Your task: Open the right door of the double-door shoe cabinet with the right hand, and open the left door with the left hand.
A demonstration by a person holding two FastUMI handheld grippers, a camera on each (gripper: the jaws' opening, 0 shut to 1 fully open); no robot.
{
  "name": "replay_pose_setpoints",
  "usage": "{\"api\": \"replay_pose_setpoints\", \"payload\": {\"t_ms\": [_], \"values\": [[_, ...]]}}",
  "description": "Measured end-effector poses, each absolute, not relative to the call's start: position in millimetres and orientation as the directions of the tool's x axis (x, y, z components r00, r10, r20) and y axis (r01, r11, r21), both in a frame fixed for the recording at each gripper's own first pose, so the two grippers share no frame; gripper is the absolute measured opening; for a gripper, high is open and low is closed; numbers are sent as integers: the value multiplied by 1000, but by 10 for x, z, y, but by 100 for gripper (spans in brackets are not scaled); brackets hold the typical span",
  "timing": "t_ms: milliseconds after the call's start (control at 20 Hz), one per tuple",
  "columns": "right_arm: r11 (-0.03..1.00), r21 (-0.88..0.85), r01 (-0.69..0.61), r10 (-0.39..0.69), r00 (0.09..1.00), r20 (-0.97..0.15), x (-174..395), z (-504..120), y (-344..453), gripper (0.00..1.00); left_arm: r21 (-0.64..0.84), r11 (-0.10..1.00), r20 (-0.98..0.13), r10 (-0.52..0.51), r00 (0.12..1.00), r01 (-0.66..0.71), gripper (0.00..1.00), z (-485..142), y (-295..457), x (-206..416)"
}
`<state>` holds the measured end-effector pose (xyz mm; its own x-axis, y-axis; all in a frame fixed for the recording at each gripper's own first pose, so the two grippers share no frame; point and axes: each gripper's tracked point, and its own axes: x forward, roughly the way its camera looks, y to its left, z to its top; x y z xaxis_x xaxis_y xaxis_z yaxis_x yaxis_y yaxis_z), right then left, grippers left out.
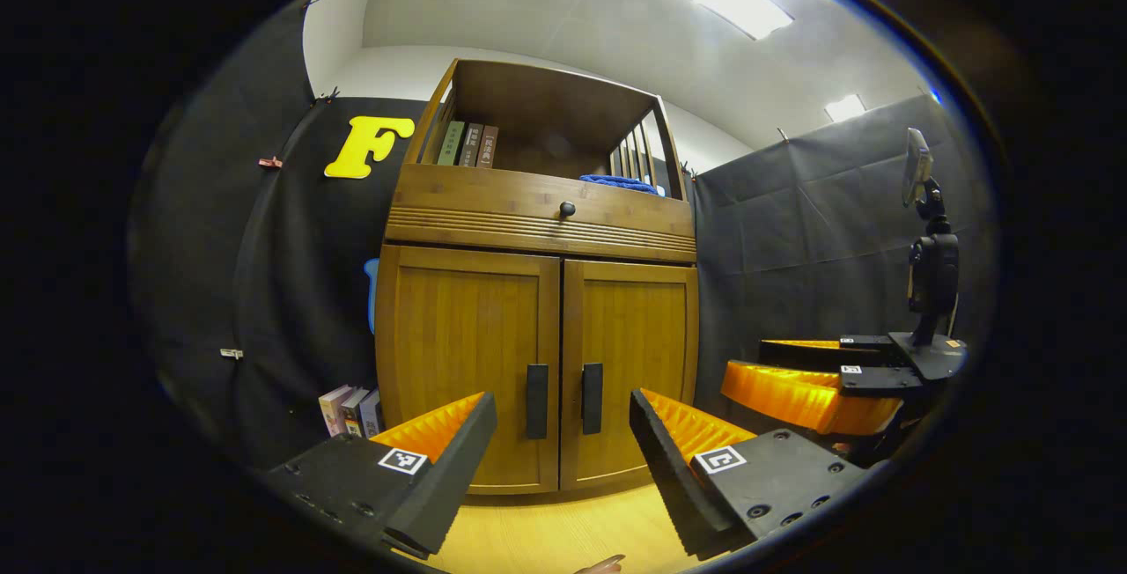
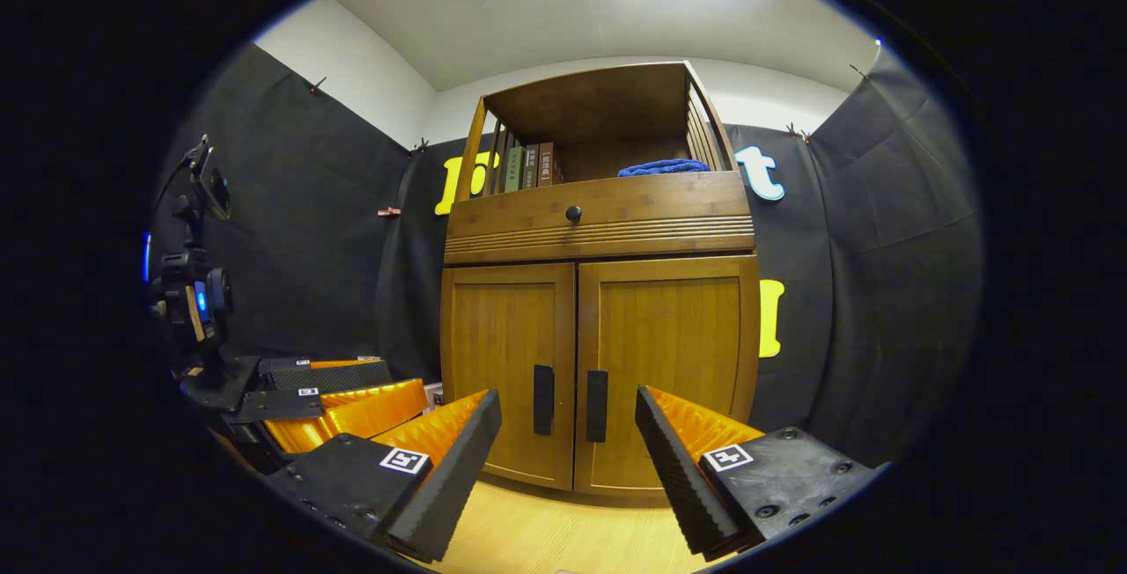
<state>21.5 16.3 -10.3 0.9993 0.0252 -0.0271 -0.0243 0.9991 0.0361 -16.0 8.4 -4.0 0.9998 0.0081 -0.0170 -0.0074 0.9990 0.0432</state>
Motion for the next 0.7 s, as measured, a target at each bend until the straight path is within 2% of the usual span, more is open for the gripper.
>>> {"api": "replay_pose_setpoints", "payload": {"t_ms": [450, 500, 700], "values": [[1000, 27, 3, -2, 999, -44, 749, -276, 259, 95, 44, 999, -30, 13, 999, -11, 94, -131, 308, -355], [999, 35, 11, -9, 999, -35, 828, -277, 258, 97, 43, 999, -32, 14, 999, -12, 95, -147, 355, -367], [998, 13, 69, -69, 998, -7, 1206, -416, 124, 95, 52, 998, -38, 30, 999, -28, 95, -201, 504, -405]]}}
